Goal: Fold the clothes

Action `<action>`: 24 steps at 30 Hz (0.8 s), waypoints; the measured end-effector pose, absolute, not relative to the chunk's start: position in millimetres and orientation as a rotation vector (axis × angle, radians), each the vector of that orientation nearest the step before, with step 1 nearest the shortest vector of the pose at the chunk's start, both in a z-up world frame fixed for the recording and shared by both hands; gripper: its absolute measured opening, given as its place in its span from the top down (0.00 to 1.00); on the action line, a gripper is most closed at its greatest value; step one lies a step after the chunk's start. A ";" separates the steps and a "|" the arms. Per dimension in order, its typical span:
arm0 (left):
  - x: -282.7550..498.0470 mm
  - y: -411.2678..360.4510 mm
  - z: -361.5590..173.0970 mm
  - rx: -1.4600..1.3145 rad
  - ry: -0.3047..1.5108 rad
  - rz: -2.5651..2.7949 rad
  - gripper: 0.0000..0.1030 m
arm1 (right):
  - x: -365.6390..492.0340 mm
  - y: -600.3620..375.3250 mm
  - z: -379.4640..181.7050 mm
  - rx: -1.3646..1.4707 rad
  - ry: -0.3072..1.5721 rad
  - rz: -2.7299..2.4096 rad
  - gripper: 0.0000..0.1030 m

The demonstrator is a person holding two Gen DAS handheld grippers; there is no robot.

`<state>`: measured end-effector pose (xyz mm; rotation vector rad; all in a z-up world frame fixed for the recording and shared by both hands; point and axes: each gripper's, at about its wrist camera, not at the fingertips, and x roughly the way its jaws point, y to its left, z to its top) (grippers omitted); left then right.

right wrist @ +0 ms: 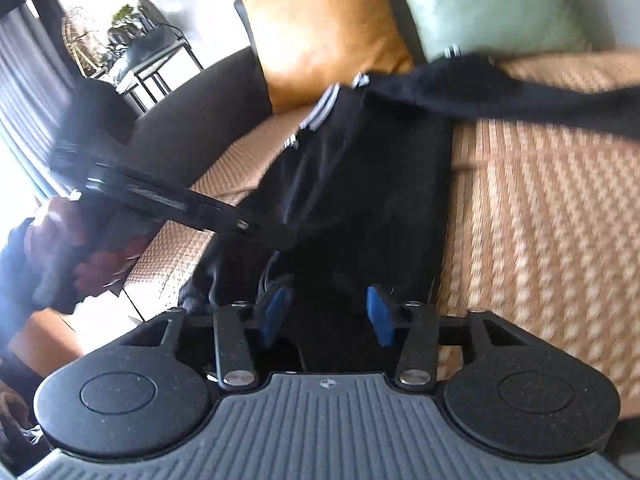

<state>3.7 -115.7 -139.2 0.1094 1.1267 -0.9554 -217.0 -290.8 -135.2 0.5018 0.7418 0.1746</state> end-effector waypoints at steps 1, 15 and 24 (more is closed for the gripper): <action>3.2 -116.9 -138.0 0.113 1.115 -0.952 0.30 | -213.5 -285.9 -141.9 0.513 0.757 0.183 0.74; -32.9 -130.8 -183.1 0.411 0.979 -0.915 0.36 | -222.6 -264.4 -145.0 0.450 0.829 0.226 0.89; -7.5 -121.3 -136.7 0.202 0.934 -0.915 0.32 | -218.6 -296.2 -126.1 0.434 0.755 0.119 0.64</action>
